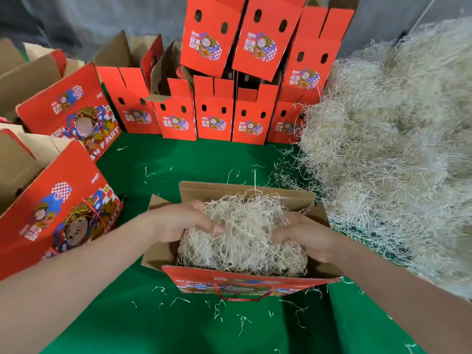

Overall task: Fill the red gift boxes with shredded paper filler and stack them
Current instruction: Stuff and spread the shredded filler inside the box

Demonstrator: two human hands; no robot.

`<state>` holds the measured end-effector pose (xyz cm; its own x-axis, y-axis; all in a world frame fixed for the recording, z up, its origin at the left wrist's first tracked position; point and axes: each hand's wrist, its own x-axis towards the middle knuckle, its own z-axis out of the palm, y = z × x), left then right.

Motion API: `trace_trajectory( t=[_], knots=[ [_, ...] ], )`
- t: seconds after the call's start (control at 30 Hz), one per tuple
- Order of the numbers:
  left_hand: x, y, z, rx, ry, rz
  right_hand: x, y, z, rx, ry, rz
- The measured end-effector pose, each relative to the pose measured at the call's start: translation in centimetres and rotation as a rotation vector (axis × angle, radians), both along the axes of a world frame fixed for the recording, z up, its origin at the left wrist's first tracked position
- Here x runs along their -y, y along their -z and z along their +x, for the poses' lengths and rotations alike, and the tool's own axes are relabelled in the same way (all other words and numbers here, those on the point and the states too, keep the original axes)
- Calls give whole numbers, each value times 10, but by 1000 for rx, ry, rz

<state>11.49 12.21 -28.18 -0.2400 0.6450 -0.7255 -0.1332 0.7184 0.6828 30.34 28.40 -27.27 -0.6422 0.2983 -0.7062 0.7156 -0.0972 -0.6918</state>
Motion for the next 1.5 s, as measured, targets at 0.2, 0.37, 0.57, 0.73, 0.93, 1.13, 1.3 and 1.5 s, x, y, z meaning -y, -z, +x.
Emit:
trace_trajectory(
  t=[0.2,0.37,0.57,0.73,0.93,1.13,1.3,1.5],
  knots=[
    [-26,10,27,-37,-100,23,20,9,-21,5,-76,-11],
    [-13,0,7,-134,-42,78,-3,-1,-4,41,-55,187],
    [9,4,-18,-90,-260,83,-20,-5,16,76,110,262],
    [-4,-4,-5,-2,-165,136,-8,-14,5,-52,108,58],
    [-29,5,28,-23,74,66,13,-2,-19,-5,16,0],
    [-6,8,-7,-275,45,103,-15,-10,14,35,-11,72],
    [3,-1,-15,-357,-87,122,-33,-21,32,15,51,143],
    [-7,-8,-1,-42,-93,92,-21,-16,20,-93,14,-8]
  ],
)
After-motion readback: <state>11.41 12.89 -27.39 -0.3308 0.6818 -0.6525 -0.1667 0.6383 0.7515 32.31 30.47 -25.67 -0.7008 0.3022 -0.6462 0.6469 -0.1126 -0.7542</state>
